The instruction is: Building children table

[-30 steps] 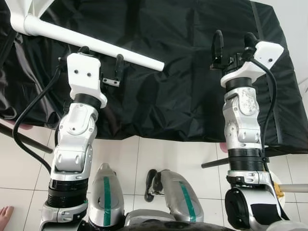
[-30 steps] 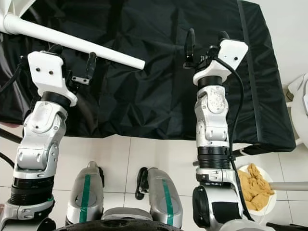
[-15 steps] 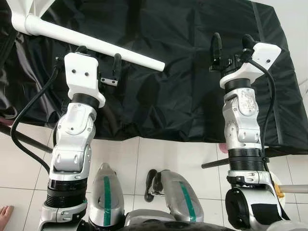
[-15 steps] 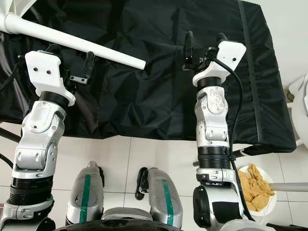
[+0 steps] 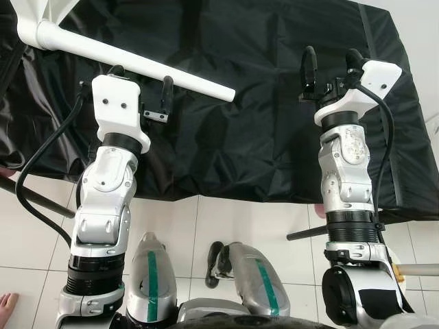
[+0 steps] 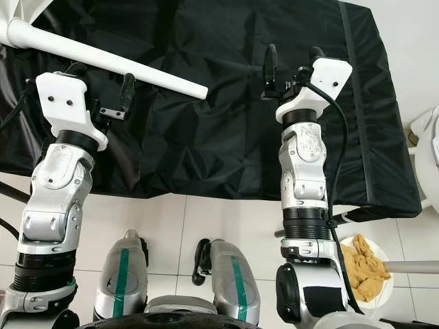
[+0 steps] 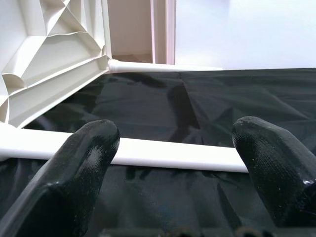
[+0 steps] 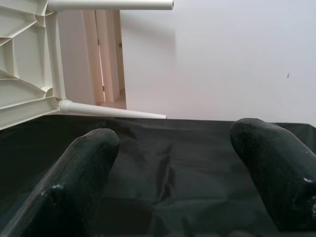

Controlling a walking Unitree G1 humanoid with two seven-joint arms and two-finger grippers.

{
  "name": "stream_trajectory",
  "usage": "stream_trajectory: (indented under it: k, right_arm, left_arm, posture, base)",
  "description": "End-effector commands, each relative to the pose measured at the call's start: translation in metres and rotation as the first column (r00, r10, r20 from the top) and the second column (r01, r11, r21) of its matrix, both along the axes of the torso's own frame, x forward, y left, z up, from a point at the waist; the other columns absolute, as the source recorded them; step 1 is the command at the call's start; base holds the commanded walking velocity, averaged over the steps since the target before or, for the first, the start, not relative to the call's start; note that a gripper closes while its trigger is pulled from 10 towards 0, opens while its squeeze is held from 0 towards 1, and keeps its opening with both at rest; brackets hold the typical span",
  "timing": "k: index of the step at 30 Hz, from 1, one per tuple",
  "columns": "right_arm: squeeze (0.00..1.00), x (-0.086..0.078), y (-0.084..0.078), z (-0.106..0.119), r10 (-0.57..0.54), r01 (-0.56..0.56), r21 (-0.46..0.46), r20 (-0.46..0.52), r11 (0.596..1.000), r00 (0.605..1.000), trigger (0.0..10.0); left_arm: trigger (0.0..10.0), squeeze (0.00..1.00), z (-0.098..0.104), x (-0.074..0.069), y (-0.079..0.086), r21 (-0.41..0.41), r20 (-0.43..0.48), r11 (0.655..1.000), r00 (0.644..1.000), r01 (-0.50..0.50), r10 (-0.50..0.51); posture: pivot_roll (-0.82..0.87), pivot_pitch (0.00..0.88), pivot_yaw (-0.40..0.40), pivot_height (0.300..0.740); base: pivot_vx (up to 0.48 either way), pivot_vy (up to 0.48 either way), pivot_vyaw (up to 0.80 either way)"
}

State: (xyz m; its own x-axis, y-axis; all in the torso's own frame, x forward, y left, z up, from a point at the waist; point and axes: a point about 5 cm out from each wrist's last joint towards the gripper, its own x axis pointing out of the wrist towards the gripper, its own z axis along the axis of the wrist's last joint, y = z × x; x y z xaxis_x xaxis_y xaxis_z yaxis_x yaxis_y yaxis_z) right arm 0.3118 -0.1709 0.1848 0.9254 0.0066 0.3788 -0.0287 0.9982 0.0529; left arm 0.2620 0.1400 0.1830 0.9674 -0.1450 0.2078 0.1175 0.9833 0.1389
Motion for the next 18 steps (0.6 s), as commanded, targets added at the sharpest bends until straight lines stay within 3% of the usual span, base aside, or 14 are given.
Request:
stream_trajectory:
  k: [1,18]
  right_arm:
    - [0.00,0.0008,-0.0063,0.0013,-0.019,0.019,-0.007,0.008,1.000,1.000,10.0]
    - [0.00,0.0017,-0.0075,0.0042,-0.018,0.019,-0.034,0.024,0.999,1.000,10.0]
  left_arm:
    - [10.0,0.00,-0.0006,0.0011,-0.0022,-0.003,0.005,1.000,1.000,0.005,-0.005]
    - [10.0,0.00,0.0002,0.0025,-0.0020,-0.003,0.009,1.000,1.000,0.003,-0.003]
  posture:
    - [0.18,0.044,-0.142,0.740]
    - [0.17,0.046,-0.145,0.740]
  base:
    - [0.000,0.000,0.00]
    - [0.000,0.000,0.00]
